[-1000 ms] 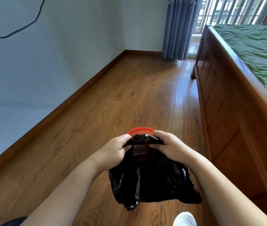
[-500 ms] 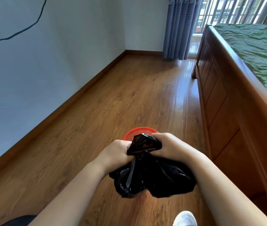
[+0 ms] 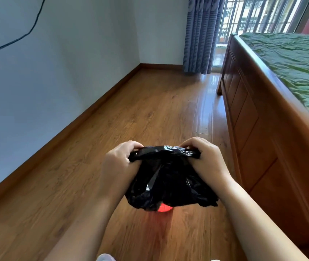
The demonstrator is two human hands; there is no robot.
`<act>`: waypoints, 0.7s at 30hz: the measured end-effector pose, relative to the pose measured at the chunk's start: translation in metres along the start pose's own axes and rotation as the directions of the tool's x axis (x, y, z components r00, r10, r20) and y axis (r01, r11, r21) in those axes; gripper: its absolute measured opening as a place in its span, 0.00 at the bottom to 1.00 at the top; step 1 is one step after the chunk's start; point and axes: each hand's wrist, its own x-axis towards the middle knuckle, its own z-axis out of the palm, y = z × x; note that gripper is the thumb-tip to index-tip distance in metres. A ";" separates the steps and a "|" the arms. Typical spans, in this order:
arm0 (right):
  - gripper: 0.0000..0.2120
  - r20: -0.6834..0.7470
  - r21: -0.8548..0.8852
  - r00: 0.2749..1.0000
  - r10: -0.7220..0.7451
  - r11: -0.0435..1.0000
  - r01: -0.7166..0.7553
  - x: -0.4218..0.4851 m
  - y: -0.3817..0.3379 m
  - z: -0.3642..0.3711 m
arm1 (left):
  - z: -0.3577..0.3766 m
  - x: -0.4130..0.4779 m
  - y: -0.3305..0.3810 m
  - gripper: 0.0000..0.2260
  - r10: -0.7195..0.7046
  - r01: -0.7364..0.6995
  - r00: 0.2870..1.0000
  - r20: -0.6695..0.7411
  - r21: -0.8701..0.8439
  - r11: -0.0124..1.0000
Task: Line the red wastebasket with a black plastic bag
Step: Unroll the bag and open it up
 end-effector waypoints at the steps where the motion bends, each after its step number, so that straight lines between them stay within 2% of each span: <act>1: 0.12 -0.046 0.048 0.999 0.010 0.999 -0.008 0.004 0.000 0.000 | 0.001 0.003 -0.001 0.05 -0.029 0.027 0.999 -0.034 -0.040 0.999; 3: 0.12 -0.096 0.145 0.994 0.052 0.989 -0.037 0.013 0.000 0.000 | 0.003 0.010 -0.005 0.07 -0.050 0.043 0.996 -0.071 -0.095 0.995; 6: 0.14 -0.096 0.259 0.989 0.110 0.963 -0.082 0.023 0.003 0.007 | 0.007 0.019 -0.014 0.08 -0.037 0.027 0.997 -0.066 -0.158 0.987; 9: 0.13 -0.021 0.258 0.991 0.134 0.958 -0.124 0.031 0.015 0.016 | 0.015 0.025 -0.033 0.04 -0.066 0.074 0.996 0.060 -0.152 0.986; 11: 0.12 0.036 0.207 0.987 0.158 0.965 -0.162 0.035 0.032 0.025 | 0.025 0.028 -0.051 0.06 -0.114 0.137 0.978 0.176 -0.126 0.983; 16: 0.10 0.180 0.148 0.939 0.293 0.936 -0.320 0.038 0.078 0.051 | 0.059 0.027 -0.094 0.05 -0.245 0.321 0.874 0.420 -0.122 0.939; 19: 0.09 0.242 0.133 0.903 0.356 0.909 -0.394 0.037 0.101 0.067 | 0.076 0.026 -0.112 0.06 -0.291 0.406 0.809 0.511 -0.129 0.905; 21: 0.07 0.356 0.157 0.831 0.428 0.849 -0.504 0.034 0.115 0.075 | 0.081 0.025 -0.123 0.06 -0.325 0.515 0.760 0.562 -0.218 0.829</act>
